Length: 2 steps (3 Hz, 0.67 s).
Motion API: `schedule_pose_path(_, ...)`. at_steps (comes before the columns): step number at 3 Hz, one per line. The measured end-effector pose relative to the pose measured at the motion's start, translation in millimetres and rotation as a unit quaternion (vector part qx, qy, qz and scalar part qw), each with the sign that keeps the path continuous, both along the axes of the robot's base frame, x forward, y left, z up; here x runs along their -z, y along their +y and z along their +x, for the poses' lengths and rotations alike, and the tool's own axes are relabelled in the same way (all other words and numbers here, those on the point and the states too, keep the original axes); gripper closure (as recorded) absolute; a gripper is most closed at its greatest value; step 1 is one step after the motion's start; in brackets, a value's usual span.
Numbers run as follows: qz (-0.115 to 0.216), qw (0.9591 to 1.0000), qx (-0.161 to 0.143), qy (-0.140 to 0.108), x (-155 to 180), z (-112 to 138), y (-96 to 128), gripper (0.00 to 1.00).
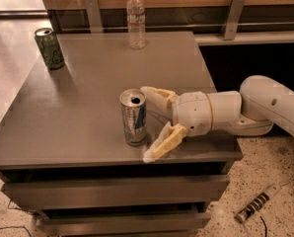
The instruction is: Move redbull can near green can
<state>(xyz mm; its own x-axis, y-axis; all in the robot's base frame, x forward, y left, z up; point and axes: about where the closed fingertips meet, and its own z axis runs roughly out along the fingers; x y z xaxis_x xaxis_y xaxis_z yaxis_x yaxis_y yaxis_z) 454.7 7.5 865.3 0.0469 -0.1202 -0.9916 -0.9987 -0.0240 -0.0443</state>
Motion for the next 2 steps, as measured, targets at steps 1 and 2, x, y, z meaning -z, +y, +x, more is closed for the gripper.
schedule_pose_path(1,0.001,1.0,-0.005,-0.001,-0.2,-2.3,4.5,0.13)
schedule_pose_path(2,0.001,1.0,-0.007,-0.002,-0.7,-3.0,6.3,0.35)
